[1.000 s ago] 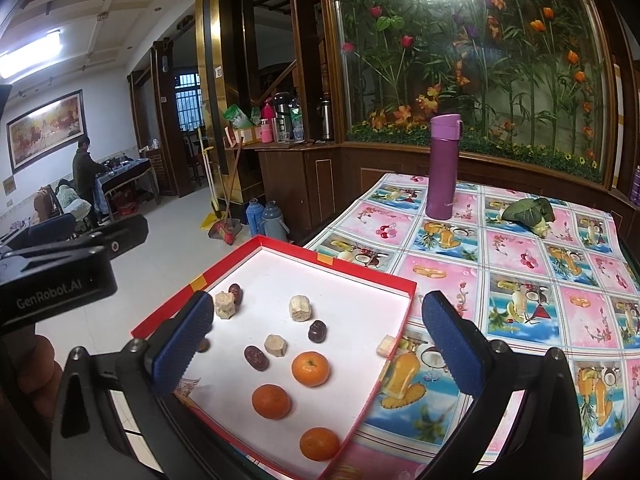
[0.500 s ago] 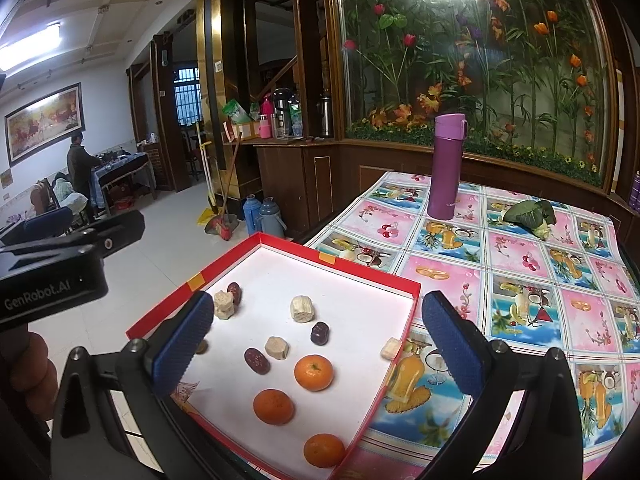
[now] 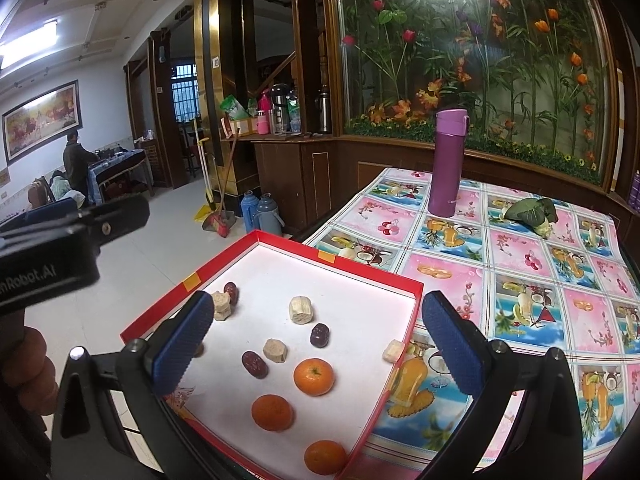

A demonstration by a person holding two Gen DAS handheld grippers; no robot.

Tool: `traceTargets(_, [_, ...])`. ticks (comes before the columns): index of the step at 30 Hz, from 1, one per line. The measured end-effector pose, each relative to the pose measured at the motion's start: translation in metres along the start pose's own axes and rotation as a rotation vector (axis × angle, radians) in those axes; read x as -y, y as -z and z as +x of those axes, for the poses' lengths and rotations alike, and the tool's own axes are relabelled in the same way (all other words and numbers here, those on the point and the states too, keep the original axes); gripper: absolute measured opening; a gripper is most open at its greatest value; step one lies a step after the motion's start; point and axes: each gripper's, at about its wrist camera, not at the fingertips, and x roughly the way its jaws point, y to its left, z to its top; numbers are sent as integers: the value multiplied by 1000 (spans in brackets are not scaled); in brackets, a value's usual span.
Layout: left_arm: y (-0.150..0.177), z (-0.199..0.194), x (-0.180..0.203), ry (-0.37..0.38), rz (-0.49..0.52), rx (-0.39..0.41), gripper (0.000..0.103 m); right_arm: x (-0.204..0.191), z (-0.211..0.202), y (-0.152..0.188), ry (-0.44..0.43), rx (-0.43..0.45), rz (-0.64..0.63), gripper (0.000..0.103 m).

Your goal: Organize fruits

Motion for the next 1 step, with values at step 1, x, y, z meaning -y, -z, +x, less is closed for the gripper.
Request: traceTargets(1, [1, -3, 1, -12, -10, 29, 103, 3, -1, 1, 0, -1, 9, 103])
